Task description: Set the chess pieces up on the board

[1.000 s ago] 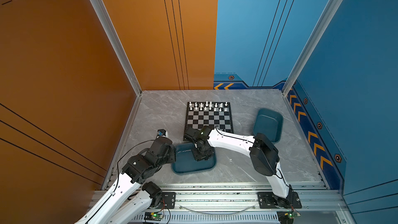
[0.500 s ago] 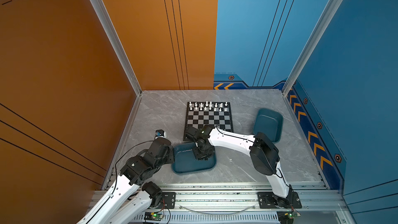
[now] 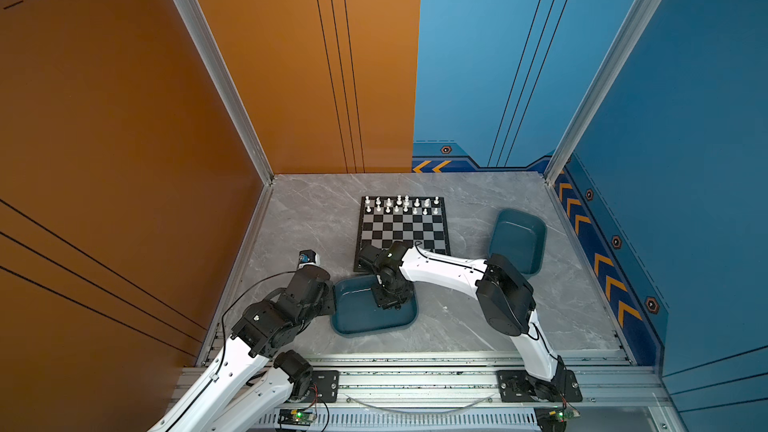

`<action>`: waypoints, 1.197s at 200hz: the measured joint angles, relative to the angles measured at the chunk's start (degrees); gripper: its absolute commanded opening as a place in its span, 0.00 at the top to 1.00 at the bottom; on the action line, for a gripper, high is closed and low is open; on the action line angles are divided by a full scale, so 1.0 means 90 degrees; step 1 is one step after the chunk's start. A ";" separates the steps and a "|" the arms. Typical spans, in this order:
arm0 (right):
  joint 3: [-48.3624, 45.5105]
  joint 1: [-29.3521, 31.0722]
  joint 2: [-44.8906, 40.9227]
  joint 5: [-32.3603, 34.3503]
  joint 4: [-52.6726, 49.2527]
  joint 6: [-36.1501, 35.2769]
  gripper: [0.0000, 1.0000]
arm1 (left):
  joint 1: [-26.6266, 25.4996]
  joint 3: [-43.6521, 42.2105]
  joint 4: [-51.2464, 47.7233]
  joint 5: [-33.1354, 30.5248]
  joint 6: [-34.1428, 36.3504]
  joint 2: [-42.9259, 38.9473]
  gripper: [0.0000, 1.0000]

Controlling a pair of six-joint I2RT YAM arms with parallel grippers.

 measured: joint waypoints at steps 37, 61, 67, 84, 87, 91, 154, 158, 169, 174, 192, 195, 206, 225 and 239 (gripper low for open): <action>0.0002 0.0000 0.0083 0.0002 0.0000 0.0000 0.74 | 0.0000 0.0000 -0.0002 -0.0017 0.0000 -0.0036 0.53; 0.0053 0.0000 0.0112 0.0002 -0.0002 0.0000 0.74 | 0.0000 0.0000 -0.0002 -0.0019 0.0000 -0.0066 0.53; 0.0073 0.0000 0.0126 0.0002 -0.0002 0.0000 0.74 | 0.0000 0.0000 -0.0002 -0.0019 0.0000 -0.0068 0.53; 0.0090 0.0000 0.0141 0.0002 -0.0002 -0.0002 0.74 | 0.0000 0.0000 -0.0005 -0.0019 0.0000 -0.0068 0.54; 0.0092 -0.0002 0.0143 0.0002 -0.0002 -0.0002 0.73 | 0.0000 0.0000 -0.0002 -0.0022 0.0000 -0.0068 0.54; 0.0095 -0.0002 0.0143 0.0002 -0.0002 0.0000 0.73 | 0.0000 0.0000 -0.0002 -0.0022 0.0000 -0.0068 0.54; 0.0223 -0.0049 0.0168 0.0007 -0.0022 -0.0063 0.87 | 0.0000 0.0000 -0.0005 -0.0046 -0.0002 -0.0155 0.54; 0.0253 -0.0049 0.0182 0.0007 -0.0034 -0.0058 0.87 | 0.0000 0.0000 -0.0005 -0.0049 -0.0002 -0.0158 0.54; 0.0359 -0.0061 0.0236 0.0007 -0.0056 -0.0078 0.88 | 0.0000 0.0000 -0.0005 -0.0049 -0.0002 -0.0170 0.54; 0.0391 -0.0061 0.0250 0.0007 -0.0056 -0.0090 0.88 | 0.0000 0.0000 -0.0005 -0.0053 -0.0002 -0.0177 0.54; 0.0459 -0.0061 0.0253 0.0010 -0.0092 -0.0121 0.90 | 0.0000 0.0000 -0.0005 -0.0073 -0.0019 -0.0187 0.54; 0.0474 -0.0061 0.0253 0.0010 -0.0100 -0.0121 0.91 | 0.0000 0.0000 -0.0005 -0.0073 -0.0019 -0.0185 0.54; 0.0520 -0.0061 0.0253 0.0010 -0.0131 -0.0124 0.91 | 0.0000 0.0000 -0.0005 -0.0085 -0.0019 -0.0185 0.54; 0.0641 -0.0080 0.0253 0.0015 -0.0197 -0.0151 0.92 | 0.0000 0.0000 -0.0007 -0.0097 -0.0022 -0.0185 0.54; 0.0797 -0.0112 0.0253 0.0024 -0.0265 -0.0168 0.92 | 0.0000 0.0000 -0.0005 -0.0121 -0.0022 -0.0185 0.54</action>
